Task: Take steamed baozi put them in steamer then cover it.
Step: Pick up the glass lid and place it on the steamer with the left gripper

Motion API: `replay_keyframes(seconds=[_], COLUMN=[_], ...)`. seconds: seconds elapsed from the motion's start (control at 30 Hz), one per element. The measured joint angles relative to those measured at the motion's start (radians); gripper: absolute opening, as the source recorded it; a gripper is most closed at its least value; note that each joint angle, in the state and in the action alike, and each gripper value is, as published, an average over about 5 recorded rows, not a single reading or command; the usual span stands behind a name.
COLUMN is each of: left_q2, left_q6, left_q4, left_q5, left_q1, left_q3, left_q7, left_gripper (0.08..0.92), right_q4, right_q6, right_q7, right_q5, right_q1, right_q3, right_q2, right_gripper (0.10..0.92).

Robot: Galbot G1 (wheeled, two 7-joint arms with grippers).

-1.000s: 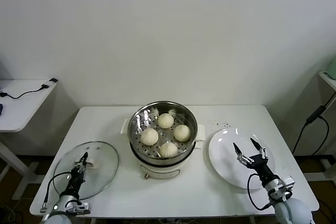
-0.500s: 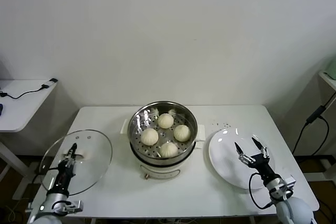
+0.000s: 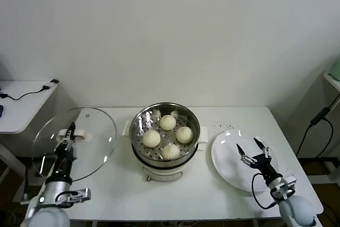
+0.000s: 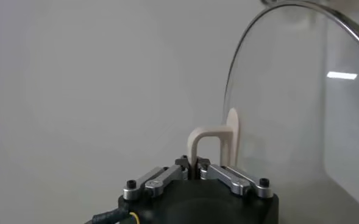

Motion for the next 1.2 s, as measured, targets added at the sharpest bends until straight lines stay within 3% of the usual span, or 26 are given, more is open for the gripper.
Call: replay_keyframes(seconds=[0.2,0.43,0.73,1.2], left_q2=[0.052,0.046,-0.055,-0.216], left_q6=[0.159,0.298,0.397,0.466], left_q4=[-0.045,-0.058,-0.006,0.142], left_q5=[0.034,0.092,0.179,0.234], left_q1=[-0.084,-0.226,-0.381,-0.531], left_q3=[0.18,0.381,0.574,0.724], left_q7=[0.08,0.204,0.307,0.34], left_gripper=[0.147,0.147,0.147,0.147], right_q4=[-0.022,-0.05,-0.067,-0.074], right_q6=[0.002,0.007,0.015,0.028], right_q7=[0.001,-0.001,-0.004,-0.01], right_q5=[-0.021,-0.041,-0.054,-0.059], right_q1=[0.022,0.042,0.043,0.042], right_q3=[-0.012,-0.012,0.003,0.031], right_q2=[0.004,0.015,0.023,0.04], right_gripper=[0.823,0.823,0.823,0.823])
